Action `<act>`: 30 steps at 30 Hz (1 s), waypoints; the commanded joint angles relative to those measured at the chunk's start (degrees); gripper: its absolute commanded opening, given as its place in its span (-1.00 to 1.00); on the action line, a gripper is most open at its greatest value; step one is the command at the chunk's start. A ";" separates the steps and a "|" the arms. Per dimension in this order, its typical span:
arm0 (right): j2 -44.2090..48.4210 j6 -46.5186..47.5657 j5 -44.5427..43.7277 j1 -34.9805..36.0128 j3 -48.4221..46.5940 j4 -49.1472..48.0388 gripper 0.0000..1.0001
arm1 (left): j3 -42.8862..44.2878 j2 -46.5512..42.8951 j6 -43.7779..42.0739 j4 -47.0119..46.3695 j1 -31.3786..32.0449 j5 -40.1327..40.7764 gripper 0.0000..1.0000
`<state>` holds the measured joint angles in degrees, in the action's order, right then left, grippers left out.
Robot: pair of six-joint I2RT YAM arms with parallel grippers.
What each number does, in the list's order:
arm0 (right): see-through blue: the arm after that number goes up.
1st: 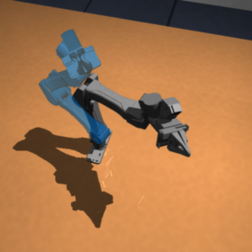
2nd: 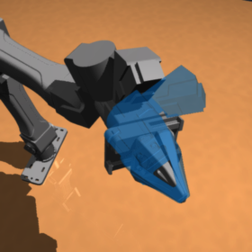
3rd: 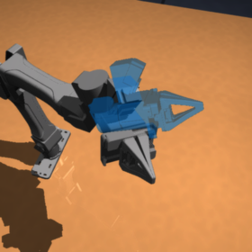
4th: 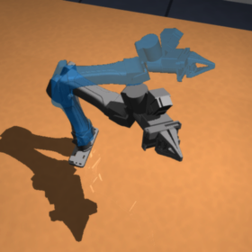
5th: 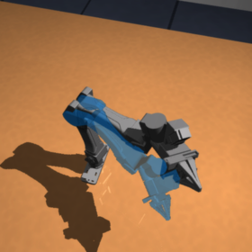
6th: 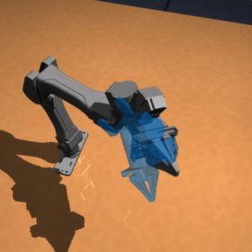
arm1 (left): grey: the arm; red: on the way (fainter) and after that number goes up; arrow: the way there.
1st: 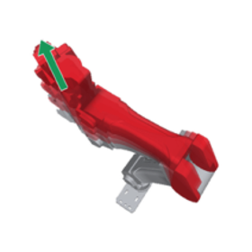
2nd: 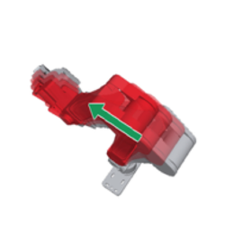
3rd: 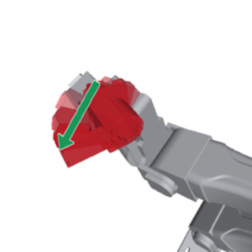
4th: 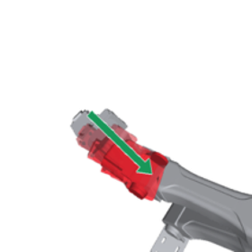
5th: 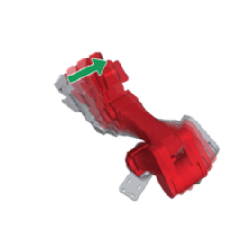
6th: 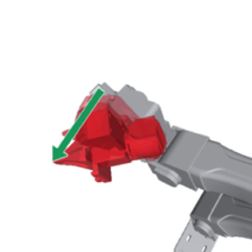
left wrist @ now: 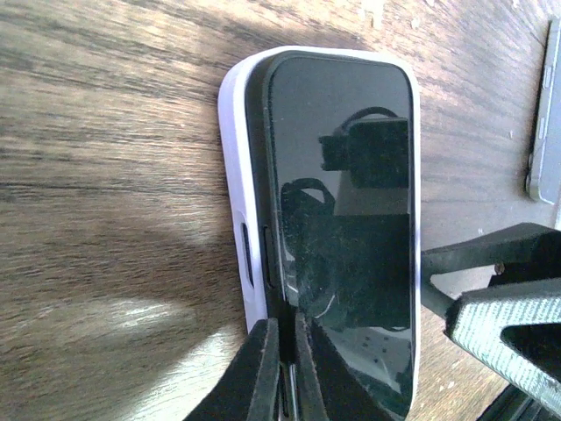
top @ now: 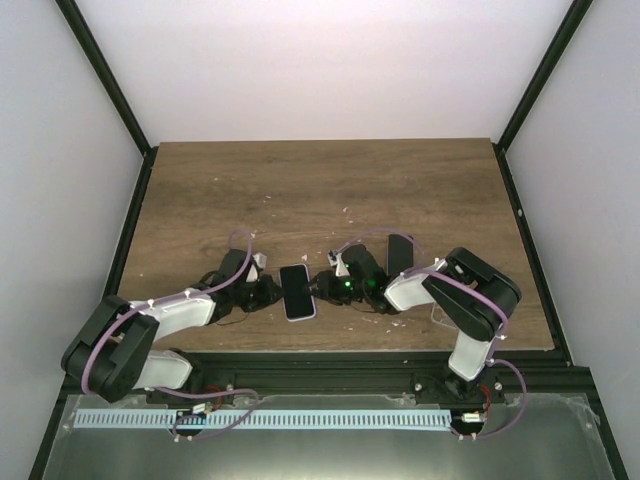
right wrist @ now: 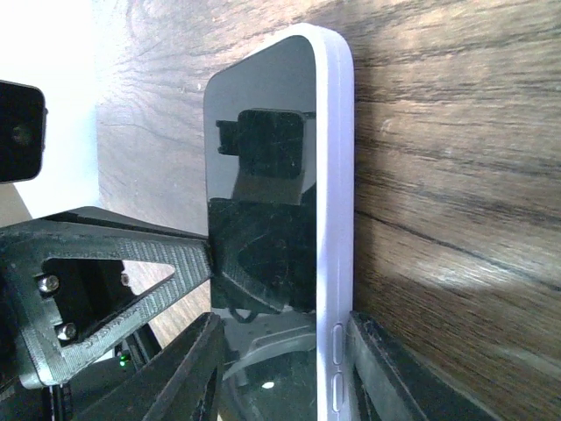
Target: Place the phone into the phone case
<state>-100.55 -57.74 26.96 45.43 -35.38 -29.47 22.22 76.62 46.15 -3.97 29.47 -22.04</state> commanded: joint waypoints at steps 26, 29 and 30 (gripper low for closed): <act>-2.89 -3.86 11.78 1.59 -0.83 -19.21 -0.18 | -3.50 -0.32 -0.47 6.95 0.65 0.60 -0.75; -3.35 -3.94 12.56 1.59 -0.90 -20.72 -0.18 | -3.71 -0.90 -0.39 6.96 0.67 0.72 -0.74; -3.52 -4.28 13.29 1.59 -0.82 -22.07 -0.18 | -3.74 -0.80 -0.36 7.02 0.67 0.70 -0.74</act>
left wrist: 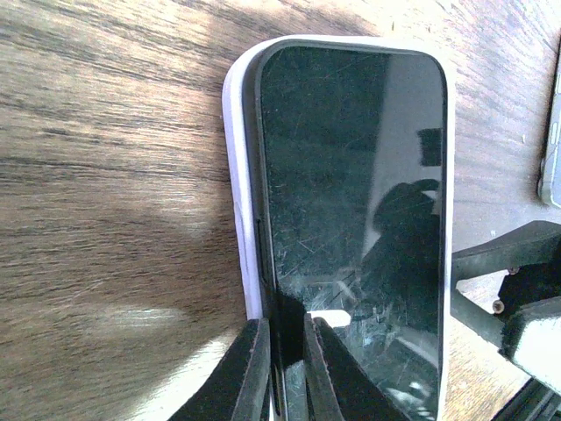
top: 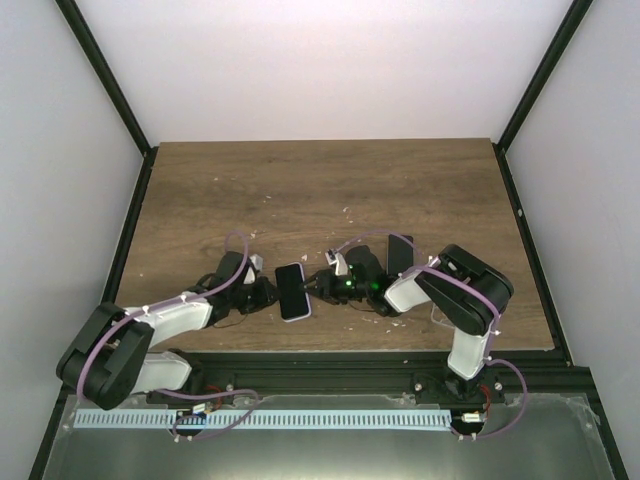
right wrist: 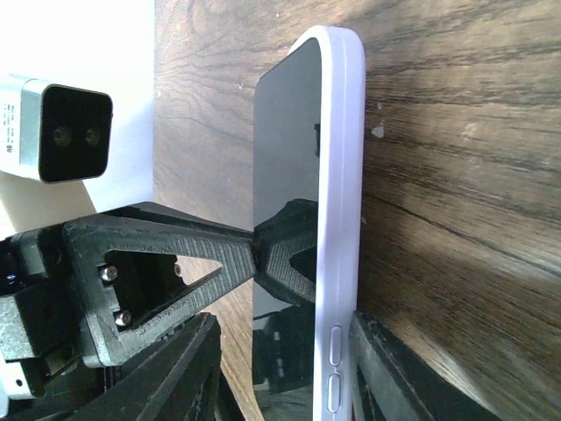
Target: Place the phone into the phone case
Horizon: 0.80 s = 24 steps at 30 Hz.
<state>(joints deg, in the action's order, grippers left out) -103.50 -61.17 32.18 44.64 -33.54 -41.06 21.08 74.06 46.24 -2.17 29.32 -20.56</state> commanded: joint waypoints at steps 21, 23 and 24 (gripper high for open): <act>-3.50 0.74 9.12 2.99 -6.25 -6.91 -0.29 | -3.88 0.35 -1.68 3.79 -0.14 -3.53 -0.57; -2.69 1.48 8.38 2.99 -6.24 -4.95 -0.37 | -3.83 -0.06 -1.70 3.97 -0.27 -3.47 -0.57; -2.22 1.67 7.86 2.99 -6.08 -4.16 -0.42 | -3.73 -0.37 -1.69 4.54 -0.36 -3.45 -0.57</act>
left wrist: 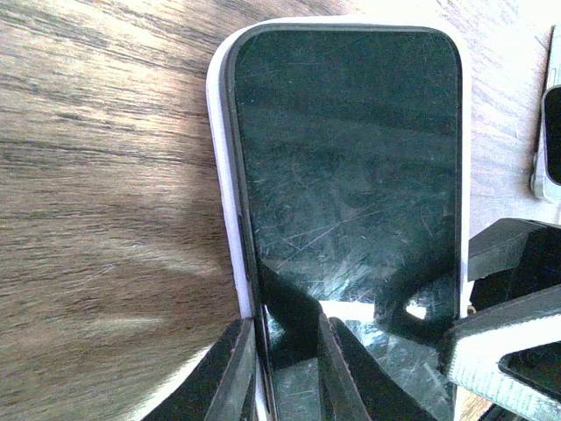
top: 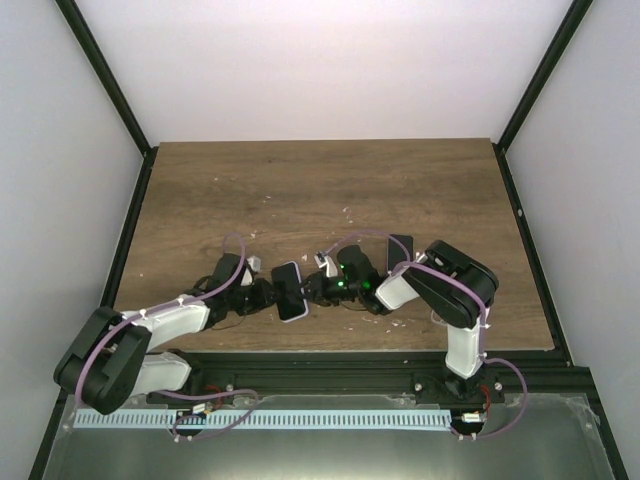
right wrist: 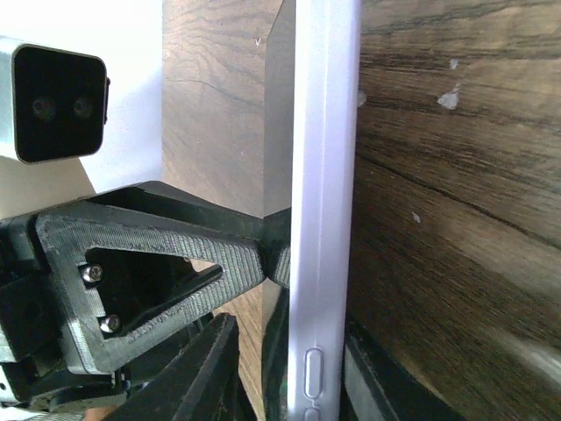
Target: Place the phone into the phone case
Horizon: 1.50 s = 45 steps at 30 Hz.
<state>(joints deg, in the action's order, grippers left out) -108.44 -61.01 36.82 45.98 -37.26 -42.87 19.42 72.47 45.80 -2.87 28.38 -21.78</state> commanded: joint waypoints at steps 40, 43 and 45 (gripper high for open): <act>41.41 -0.15 13.32 1.13 10.33 -13.87 -0.98 | 8.25 -41.33 14.01 -5.75 -5.88 -28.00 -0.44; 41.36 0.13 13.24 1.13 10.31 -13.18 -0.94 | 8.20 -41.16 14.34 -5.90 -5.88 -27.68 -0.85; 41.59 0.55 12.87 1.14 10.20 -11.96 -0.89 | 8.66 -40.73 13.79 -4.23 -5.88 -27.36 -1.00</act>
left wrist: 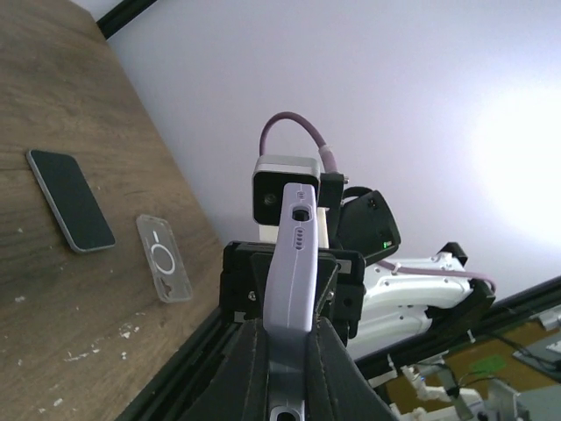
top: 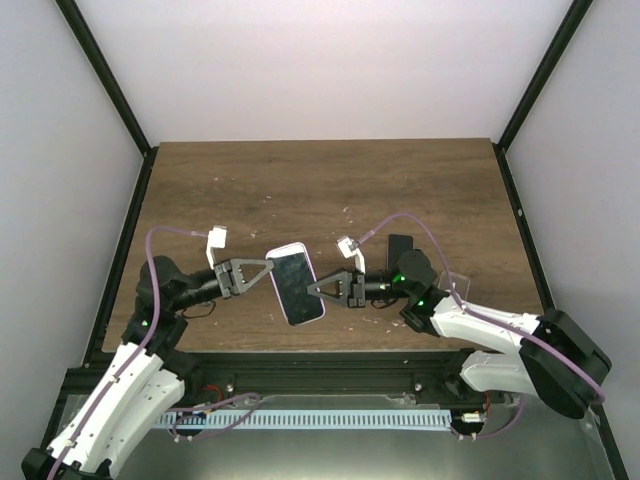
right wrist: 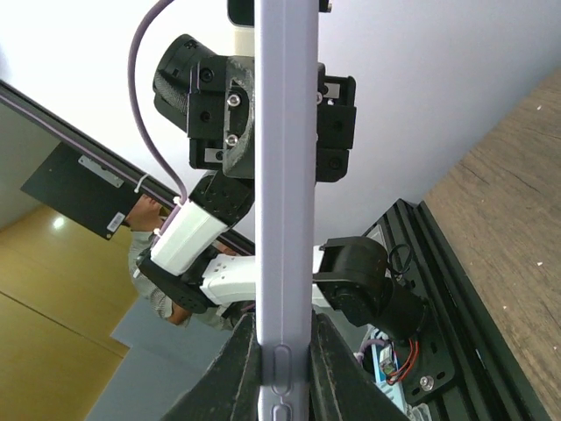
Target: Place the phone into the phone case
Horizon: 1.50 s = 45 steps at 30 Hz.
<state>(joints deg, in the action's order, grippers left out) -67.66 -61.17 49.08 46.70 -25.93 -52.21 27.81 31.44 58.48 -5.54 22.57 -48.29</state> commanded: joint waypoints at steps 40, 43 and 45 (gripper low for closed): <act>-1.09 -0.53 -19.42 0.41 -7.55 -2.12 -0.96 | -5.83 4.22 4.53 -8.21 -0.07 -7.86 -0.83; -0.70 -0.36 -19.95 0.42 -6.83 -1.26 -0.94 | -4.85 4.20 1.27 -3.91 -0.07 -6.82 -1.00; -0.52 -0.31 -20.17 0.50 -6.32 -0.69 -0.92 | -4.00 4.24 -0.93 -0.99 -0.07 -5.88 -1.00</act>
<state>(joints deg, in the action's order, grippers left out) -69.38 -64.14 31.48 46.76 -31.33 -47.94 21.67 35.88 60.25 -13.58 22.44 -55.37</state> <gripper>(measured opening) 0.096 0.086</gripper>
